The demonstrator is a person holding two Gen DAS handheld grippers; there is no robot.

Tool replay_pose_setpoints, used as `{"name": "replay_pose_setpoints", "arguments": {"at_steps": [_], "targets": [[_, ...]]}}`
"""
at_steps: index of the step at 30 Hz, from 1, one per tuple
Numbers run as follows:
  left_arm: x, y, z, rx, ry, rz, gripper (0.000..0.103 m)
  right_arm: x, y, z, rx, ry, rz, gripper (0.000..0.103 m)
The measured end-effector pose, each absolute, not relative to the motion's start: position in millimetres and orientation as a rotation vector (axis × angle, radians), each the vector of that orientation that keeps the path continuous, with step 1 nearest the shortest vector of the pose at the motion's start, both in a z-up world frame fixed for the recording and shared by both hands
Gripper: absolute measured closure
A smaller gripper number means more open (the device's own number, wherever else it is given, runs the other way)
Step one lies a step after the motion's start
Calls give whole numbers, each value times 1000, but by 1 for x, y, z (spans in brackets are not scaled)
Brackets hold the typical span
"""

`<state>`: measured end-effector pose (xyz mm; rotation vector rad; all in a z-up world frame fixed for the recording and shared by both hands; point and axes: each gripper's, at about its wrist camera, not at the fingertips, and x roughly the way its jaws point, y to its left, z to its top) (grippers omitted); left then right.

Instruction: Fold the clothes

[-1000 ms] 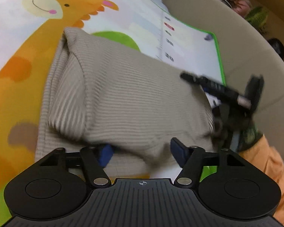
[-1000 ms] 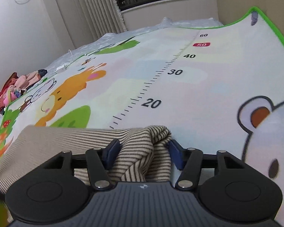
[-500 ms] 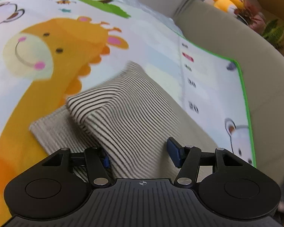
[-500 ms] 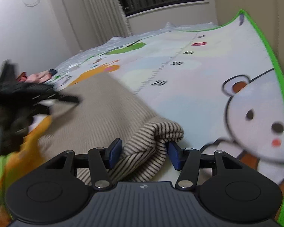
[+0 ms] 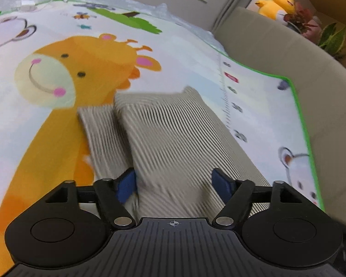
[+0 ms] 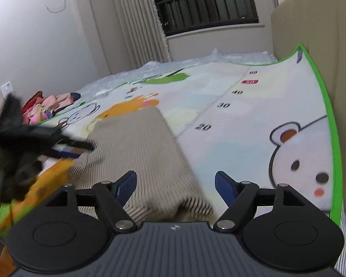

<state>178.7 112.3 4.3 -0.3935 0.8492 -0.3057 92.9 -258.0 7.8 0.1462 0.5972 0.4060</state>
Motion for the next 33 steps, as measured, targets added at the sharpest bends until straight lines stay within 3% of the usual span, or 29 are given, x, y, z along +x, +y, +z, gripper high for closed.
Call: {"name": "replay_pose_setpoints", "arguments": {"at_steps": [9,11,13,16,29,33], "targets": [[134,94,-8,-478,978,-451,17,118,-226,-30,118,678,403,27],[136,91,-8,-447,966,-445,22,112,-226,-29,114,670,410,29],[144,91,-9,-424,954,-424,40,108,-227,-28,123,673,418,30],[158,92,-13,-416,942,-388,51,98,-222,-28,122,677,430,30],[185,99,-9,-402,874,-305,52,74,-202,-20,114,676,513,27],[167,105,-1,-384,870,-324,44,74,-207,-3,140,631,507,28]]}}
